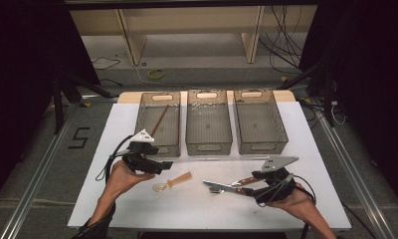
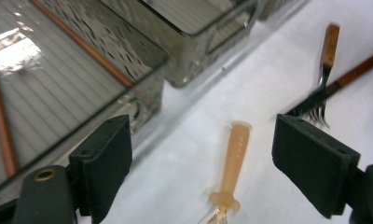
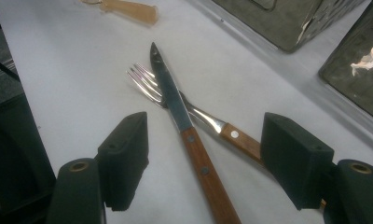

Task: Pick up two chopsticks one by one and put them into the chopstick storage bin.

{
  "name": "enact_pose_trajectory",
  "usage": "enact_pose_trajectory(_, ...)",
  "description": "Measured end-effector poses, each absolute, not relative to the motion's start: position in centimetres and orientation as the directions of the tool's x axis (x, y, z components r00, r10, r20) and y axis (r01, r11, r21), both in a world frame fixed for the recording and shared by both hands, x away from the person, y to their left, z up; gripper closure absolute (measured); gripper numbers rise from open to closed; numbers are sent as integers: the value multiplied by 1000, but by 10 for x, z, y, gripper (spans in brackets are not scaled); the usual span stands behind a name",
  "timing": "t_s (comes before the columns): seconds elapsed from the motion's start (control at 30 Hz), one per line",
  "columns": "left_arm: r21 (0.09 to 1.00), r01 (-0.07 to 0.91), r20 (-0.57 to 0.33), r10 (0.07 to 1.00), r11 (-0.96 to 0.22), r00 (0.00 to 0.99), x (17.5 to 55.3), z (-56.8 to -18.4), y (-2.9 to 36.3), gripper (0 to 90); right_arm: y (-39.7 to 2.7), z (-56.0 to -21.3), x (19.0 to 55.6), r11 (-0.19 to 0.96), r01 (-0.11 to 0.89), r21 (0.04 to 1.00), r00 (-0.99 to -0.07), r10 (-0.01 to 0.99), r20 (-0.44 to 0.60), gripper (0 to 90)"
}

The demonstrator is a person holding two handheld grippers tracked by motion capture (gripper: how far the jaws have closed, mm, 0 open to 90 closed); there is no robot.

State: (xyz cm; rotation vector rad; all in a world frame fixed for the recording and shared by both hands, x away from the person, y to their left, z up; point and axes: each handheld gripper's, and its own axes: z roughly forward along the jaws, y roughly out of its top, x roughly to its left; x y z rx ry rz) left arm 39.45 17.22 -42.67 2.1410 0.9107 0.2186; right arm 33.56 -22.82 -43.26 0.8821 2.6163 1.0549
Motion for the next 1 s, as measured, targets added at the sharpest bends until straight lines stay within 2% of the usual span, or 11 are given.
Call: enact_pose_trajectory(1.0, 595, 514, -64, 601, -618, 796, 383, -458, 142, 186, -231, -435, 334, 561, 468, 683, -802, 594, 61, 329)
